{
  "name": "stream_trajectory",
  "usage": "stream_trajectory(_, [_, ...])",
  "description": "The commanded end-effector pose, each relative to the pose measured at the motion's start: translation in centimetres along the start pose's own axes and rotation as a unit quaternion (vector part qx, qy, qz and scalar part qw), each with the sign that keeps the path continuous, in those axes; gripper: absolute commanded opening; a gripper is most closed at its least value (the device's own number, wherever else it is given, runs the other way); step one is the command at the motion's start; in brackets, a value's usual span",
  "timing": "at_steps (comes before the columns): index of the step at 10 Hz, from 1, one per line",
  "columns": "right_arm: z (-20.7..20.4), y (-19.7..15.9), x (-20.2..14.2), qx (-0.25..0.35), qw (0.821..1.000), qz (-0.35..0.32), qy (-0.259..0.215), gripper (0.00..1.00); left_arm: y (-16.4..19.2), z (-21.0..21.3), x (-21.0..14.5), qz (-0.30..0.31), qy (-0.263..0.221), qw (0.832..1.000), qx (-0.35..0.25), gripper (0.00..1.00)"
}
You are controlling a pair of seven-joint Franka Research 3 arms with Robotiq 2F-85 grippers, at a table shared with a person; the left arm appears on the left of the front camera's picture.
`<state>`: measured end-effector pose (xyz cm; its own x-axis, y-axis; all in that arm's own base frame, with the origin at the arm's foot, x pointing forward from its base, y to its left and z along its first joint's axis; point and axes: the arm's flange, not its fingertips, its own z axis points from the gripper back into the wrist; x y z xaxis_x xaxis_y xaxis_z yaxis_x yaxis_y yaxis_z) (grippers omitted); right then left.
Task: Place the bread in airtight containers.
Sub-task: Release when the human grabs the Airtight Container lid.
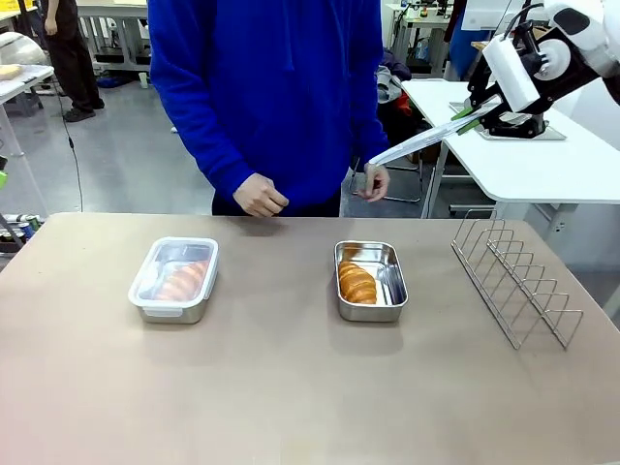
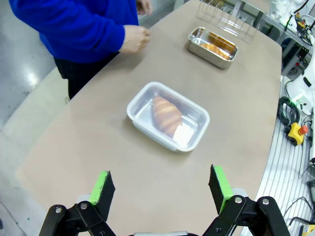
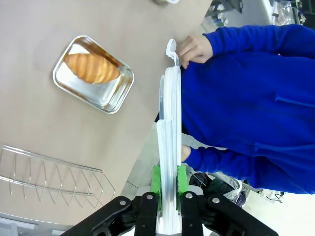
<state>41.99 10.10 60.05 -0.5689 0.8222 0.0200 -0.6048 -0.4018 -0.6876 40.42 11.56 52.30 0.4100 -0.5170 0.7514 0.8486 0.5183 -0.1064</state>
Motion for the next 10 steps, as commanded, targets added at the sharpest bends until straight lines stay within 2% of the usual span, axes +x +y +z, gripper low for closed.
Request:
stream_trajectory(1, [0.27,-0.05,-0.12,-0.006,1.000,-0.005,-0.002,0.00,-0.14,0.17,0.06,-0.008,0.004,1.000,-0.003,1.00])
stream_trajectory(10, [0.27,-0.05,-0.12,-0.006,1.000,-0.005,-0.002,0.00,-0.14,0.17,0.06,-0.008,0.004,1.000,-0.003,1.00])
